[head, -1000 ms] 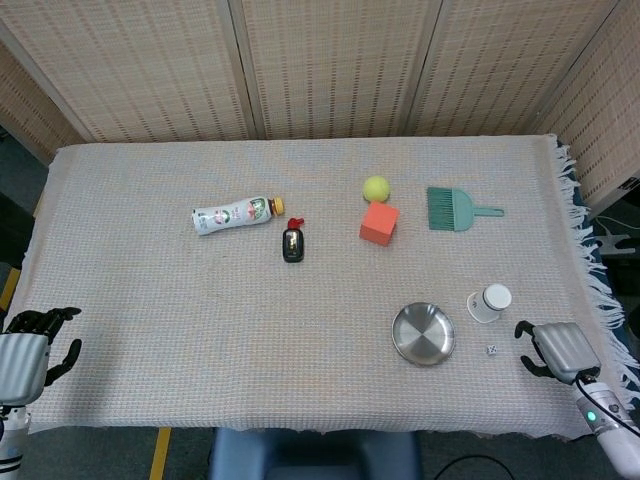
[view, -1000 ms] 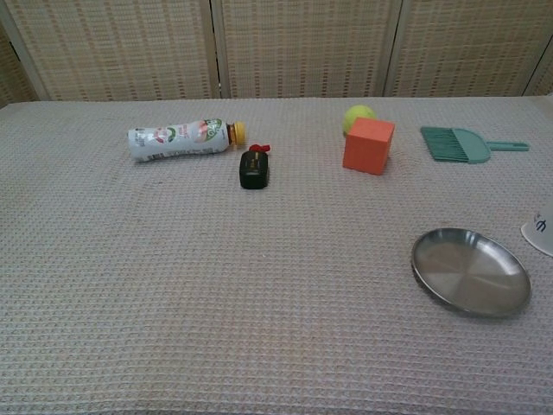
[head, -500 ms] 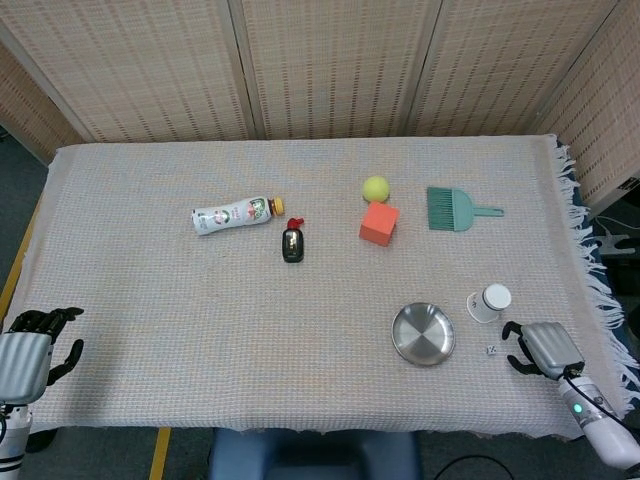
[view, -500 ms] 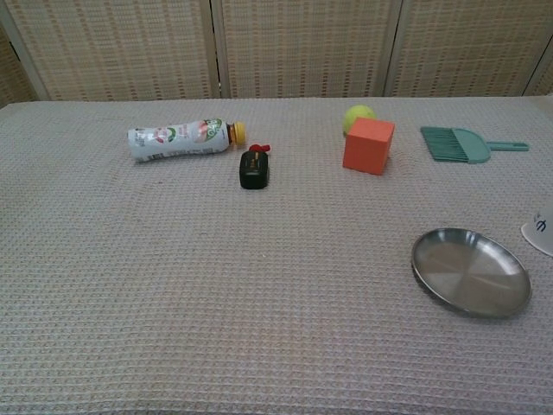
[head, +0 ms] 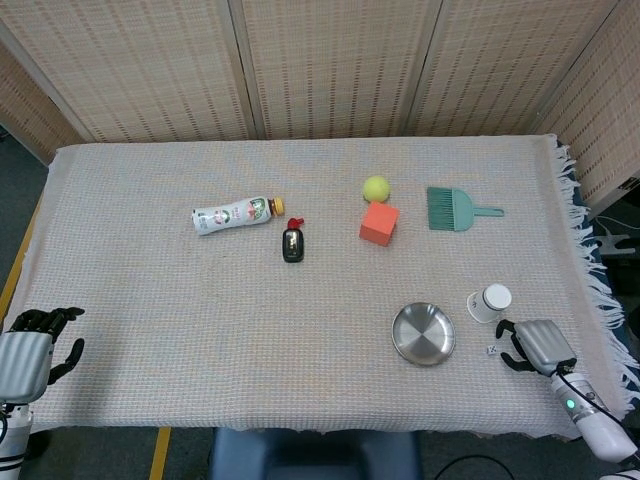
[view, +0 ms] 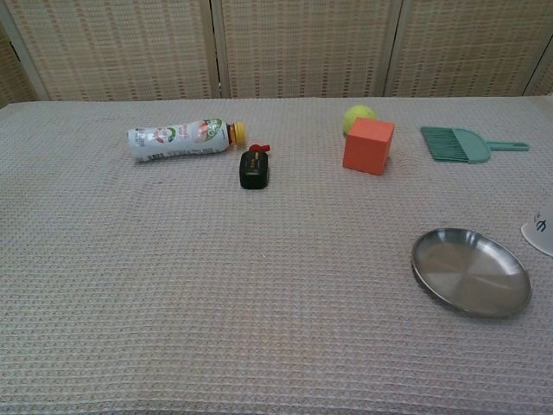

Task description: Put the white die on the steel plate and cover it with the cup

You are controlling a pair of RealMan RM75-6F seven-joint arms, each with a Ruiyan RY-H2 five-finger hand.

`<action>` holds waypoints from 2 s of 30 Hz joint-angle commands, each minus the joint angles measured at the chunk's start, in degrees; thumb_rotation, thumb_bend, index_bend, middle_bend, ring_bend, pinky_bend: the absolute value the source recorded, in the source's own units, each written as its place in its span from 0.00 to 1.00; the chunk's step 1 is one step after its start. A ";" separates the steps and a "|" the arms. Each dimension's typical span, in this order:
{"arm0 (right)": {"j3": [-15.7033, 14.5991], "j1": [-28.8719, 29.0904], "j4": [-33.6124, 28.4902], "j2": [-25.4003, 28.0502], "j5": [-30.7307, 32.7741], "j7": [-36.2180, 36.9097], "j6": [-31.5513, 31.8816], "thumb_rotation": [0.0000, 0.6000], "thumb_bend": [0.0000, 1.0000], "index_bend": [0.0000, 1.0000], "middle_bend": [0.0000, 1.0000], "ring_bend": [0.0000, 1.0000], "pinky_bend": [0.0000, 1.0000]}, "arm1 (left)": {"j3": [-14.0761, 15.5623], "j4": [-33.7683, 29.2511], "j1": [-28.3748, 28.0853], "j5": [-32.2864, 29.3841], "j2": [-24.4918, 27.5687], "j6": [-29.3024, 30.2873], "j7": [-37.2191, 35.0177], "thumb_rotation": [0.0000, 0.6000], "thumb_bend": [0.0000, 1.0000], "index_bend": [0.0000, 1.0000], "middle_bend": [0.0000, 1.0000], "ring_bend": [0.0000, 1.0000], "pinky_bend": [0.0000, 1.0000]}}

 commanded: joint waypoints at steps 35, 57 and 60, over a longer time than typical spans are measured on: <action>-1.05 1.55 2.46 -2.29 -2.71 6.37 1.09 1.00 0.24 0.46 0.83 0.72 0.99 | -0.15 0.52 -0.41 -0.67 -0.17 -0.85 -0.55 1.00 0.37 0.33 0.40 0.40 0.30; -1.61 1.76 2.38 -2.34 -1.33 3.65 -0.99 1.00 0.17 0.44 0.83 0.72 0.99 | -0.12 0.44 -0.55 -0.56 -0.18 -0.84 -0.61 1.00 0.37 0.33 0.41 0.41 0.30; -1.56 1.82 2.98 -2.76 -1.36 3.63 -0.95 1.00 0.17 0.45 0.83 0.72 0.99 | -0.11 0.54 -0.58 -0.52 -0.20 -0.85 -0.38 1.00 0.37 0.33 0.41 0.41 0.30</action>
